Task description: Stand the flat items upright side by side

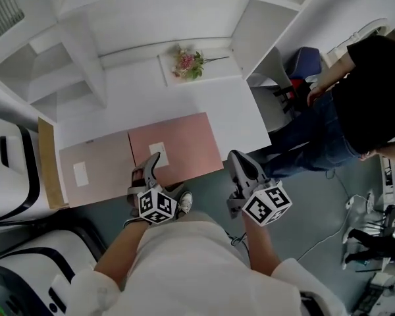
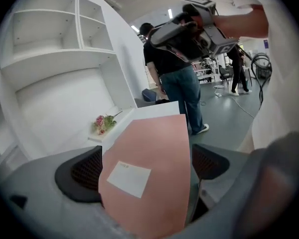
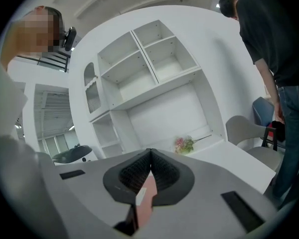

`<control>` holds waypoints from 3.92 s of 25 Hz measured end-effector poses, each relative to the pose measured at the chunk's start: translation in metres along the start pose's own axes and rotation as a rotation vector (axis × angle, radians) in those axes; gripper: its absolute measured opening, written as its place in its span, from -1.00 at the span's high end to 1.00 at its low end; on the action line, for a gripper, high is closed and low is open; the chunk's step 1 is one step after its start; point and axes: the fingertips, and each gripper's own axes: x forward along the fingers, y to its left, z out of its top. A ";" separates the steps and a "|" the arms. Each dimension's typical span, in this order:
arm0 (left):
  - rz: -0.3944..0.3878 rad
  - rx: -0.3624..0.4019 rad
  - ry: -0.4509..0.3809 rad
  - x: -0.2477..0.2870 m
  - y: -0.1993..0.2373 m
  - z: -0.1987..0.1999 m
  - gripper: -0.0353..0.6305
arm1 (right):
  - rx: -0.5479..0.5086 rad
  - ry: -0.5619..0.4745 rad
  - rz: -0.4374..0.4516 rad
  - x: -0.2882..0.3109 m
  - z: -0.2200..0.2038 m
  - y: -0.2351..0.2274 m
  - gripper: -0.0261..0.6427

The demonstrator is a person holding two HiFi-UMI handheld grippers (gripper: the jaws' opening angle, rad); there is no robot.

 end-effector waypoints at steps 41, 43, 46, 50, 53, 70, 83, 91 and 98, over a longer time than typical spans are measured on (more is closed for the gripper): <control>0.063 0.175 0.135 0.079 -0.019 0.017 -0.33 | 0.053 0.034 0.042 -0.026 -0.014 -0.074 0.92; 0.087 0.128 0.074 0.072 -0.010 0.029 -0.32 | 0.049 0.031 0.045 -0.027 -0.014 -0.073 0.92; 0.127 0.040 -0.035 0.059 0.008 0.050 -0.31 | 0.049 0.030 0.046 -0.029 -0.014 -0.073 0.92; 0.174 -0.084 -0.202 0.037 0.035 0.070 -0.30 | 0.047 0.027 0.040 -0.035 -0.014 -0.071 0.92; 0.211 -0.181 -0.291 0.016 0.062 0.075 -0.30 | 0.035 0.018 0.045 -0.035 -0.011 -0.067 0.92; 0.392 -0.592 -0.576 -0.064 0.133 0.062 -0.28 | 0.013 0.053 0.111 -0.007 -0.014 -0.032 0.92; 0.522 -0.734 -0.442 -0.069 0.155 0.006 -0.20 | -0.015 0.090 0.217 0.044 -0.014 0.004 0.92; 0.556 -0.764 -0.330 -0.051 0.195 -0.018 -0.17 | -0.011 0.087 0.210 0.056 -0.006 -0.006 0.92; 0.510 -0.659 -0.206 -0.025 0.201 -0.021 -0.14 | -0.001 0.081 0.209 0.062 -0.002 -0.015 0.92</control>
